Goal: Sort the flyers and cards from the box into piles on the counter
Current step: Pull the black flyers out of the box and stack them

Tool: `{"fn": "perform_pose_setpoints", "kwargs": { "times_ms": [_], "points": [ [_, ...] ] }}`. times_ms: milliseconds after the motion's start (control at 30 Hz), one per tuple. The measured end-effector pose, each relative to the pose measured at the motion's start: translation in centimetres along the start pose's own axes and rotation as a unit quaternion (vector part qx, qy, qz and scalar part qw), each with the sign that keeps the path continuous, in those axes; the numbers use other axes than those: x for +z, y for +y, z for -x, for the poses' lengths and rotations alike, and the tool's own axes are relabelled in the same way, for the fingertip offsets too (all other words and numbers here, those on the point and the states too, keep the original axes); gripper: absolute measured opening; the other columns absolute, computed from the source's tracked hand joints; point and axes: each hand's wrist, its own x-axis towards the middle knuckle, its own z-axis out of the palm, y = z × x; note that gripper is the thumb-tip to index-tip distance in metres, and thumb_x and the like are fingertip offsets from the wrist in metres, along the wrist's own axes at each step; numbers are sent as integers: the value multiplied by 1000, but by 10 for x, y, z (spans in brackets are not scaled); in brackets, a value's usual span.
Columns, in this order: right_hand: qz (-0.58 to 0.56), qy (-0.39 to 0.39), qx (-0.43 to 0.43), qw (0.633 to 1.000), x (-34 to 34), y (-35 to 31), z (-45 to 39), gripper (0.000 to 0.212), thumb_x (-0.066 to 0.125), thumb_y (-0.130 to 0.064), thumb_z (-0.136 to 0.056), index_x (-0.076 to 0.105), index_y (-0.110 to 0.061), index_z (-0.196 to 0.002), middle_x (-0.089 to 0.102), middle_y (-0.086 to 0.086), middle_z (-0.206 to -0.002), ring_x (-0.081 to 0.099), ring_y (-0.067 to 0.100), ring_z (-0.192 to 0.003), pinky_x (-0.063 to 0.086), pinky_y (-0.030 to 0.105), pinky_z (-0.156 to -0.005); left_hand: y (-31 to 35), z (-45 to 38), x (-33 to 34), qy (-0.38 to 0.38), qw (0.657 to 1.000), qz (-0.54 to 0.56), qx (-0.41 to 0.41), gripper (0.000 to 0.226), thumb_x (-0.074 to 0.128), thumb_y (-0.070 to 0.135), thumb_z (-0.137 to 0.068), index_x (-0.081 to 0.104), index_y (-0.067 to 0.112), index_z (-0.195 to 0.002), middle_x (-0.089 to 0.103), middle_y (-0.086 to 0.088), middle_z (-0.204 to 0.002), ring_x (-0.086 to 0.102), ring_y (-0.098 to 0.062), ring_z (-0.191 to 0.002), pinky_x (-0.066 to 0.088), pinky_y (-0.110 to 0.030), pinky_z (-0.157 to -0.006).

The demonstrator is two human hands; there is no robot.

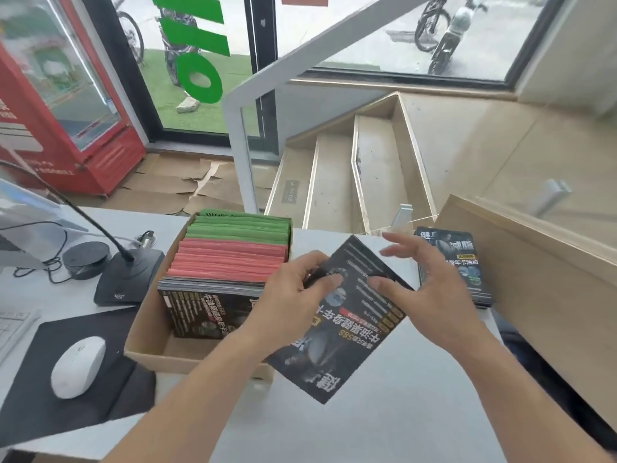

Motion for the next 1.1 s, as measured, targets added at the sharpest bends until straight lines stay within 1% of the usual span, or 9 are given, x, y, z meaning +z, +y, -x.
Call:
{"fn": "perform_pose_setpoints", "kwargs": {
  "times_ms": [167,333,467,533,600,700,800,933,1100],
  "points": [
    [35,-107,1,994,-29,3,-3,55,76,-23,-87,52,-55,-125,70,-19,-94,65,6,-84,54,20,-68,0,-12,38,-77,988,-133,-1,7,61,44,-96,61,37,-93,69,15,-79,60,-10,-67,50,-39,-68],
    [-101,36,57,993,-33,35,2,35,73,-9,-88,66,-40,-102,70,-5,-89,66,15,-78,59,33,-59,-19,-24,36,1,974,-222,-53,24,76,50,-81,60,46,-98,70,17,-83,65,-8,-77,53,-33,-72],
    [-255,132,159,945,-41,75,8,24,72,-5,-88,66,-23,-103,72,-2,-94,71,19,-86,60,46,-66,-30,-23,33,64,991,-3,-119,61,87,24,-77,54,42,-125,75,6,-85,71,-8,-81,56,-28,-81],
    [-343,163,215,900,-36,89,9,22,68,-3,-89,64,-21,-102,73,6,-102,72,23,-91,57,44,-70,-28,-18,50,54,975,153,-152,57,83,16,-81,55,32,-129,78,1,-93,75,-19,-91,56,-42,-94],
    [-387,174,250,870,-29,97,12,22,65,-1,-90,60,-17,-104,73,10,-104,71,22,-90,55,38,-69,-27,-15,66,95,964,196,-151,42,77,13,-86,61,26,-123,78,1,-95,76,-19,-88,59,-37,-85],
    [-225,128,274,926,-21,112,18,23,72,-9,-90,56,-19,-103,73,3,-102,70,16,-93,52,28,-67,-21,-14,71,142,980,115,-79,27,74,8,-89,67,22,-111,78,5,-89,73,-8,-73,49,-11,-58],
    [-27,63,209,975,-19,115,18,35,77,-27,-87,56,-37,-113,66,-20,-108,59,1,-108,44,22,-80,-18,-18,67,50,999,18,-2,22,74,3,-88,70,20,-102,72,25,-77,63,7,-66,41,-5,-59],
    [-92,-22,95,991,-11,89,9,55,69,-28,-93,44,-54,-135,62,-31,-113,54,-5,-112,41,15,-90,-23,-28,67,-49,996,-72,16,28,73,9,-89,73,29,-108,74,21,-92,67,-1,-86,46,-14,-74],
    [-29,-47,-4,998,-10,84,6,70,64,-19,-97,33,-66,-138,52,-41,-112,52,-6,-110,49,10,-80,-33,-27,62,4,998,-69,11,33,78,10,-86,70,39,-99,73,27,-88,66,5,-80,44,-7,-67]
  ]
}}
